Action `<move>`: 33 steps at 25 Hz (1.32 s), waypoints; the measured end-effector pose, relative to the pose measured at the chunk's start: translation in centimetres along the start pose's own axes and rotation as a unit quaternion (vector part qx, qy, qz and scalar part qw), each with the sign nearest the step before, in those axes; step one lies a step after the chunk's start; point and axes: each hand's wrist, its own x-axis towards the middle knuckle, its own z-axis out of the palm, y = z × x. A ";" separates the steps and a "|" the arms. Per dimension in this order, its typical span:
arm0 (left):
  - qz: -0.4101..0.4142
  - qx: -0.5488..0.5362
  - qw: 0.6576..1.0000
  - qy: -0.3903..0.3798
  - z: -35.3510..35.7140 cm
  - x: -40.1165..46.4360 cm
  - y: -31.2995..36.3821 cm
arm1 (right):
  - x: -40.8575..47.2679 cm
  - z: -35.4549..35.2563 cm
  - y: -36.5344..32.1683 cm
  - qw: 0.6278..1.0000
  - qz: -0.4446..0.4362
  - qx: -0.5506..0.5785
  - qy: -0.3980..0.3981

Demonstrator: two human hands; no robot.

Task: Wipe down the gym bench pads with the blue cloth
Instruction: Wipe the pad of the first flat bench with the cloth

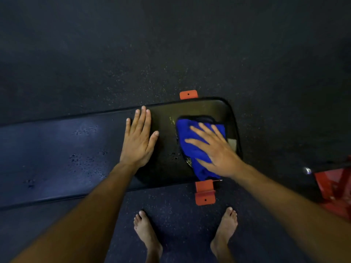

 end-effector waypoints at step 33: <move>-0.171 0.121 0.976 0.058 -3.9 -6.9 -15.7 | 9.7 -0.7 -1.6 0.999 0.009 -0.022 -0.022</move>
